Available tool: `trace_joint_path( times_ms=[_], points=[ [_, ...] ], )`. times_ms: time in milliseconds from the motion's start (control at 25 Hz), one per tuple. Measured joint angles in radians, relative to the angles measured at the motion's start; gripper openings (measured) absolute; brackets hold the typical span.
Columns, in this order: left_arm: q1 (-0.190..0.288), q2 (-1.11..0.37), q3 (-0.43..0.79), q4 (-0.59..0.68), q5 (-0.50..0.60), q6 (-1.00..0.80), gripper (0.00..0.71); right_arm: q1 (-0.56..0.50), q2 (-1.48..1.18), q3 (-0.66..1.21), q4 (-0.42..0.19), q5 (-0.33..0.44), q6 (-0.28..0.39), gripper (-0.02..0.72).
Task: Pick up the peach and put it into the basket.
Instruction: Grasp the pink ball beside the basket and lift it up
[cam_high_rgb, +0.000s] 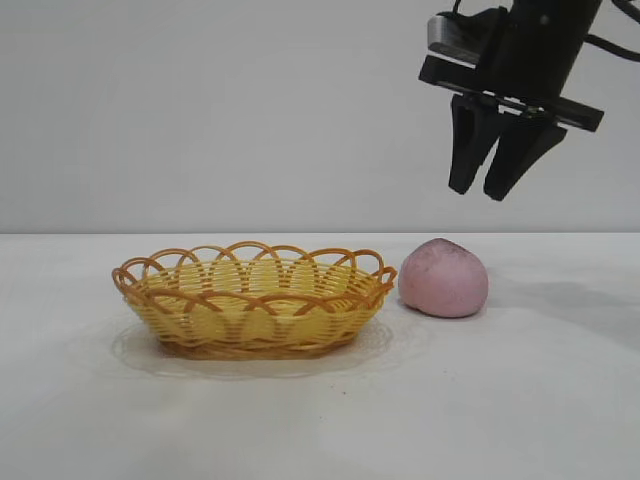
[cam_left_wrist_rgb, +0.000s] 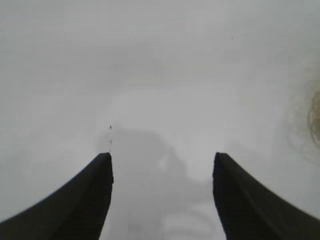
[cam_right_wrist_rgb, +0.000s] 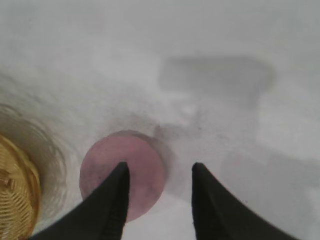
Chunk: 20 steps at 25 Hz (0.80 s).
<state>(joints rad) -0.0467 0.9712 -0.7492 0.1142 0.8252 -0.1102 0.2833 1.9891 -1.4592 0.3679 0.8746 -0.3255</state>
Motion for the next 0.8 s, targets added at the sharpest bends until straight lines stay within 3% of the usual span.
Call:
trace_joint_path(
  times_ms=[360, 800],
  points=[
    [0.000, -0.436, 0.201, -0.018, 0.214, -0.016, 0.385, 0.000, 0.000, 0.000, 0.012, -0.002, -0.007, 0.250],
    [0.000, -0.861, 0.265, -0.020, 0.277, 0.045, 0.385, 0.000, 0.000, 0.000, 0.030, 0.029, -0.026, 0.250]
  ],
)
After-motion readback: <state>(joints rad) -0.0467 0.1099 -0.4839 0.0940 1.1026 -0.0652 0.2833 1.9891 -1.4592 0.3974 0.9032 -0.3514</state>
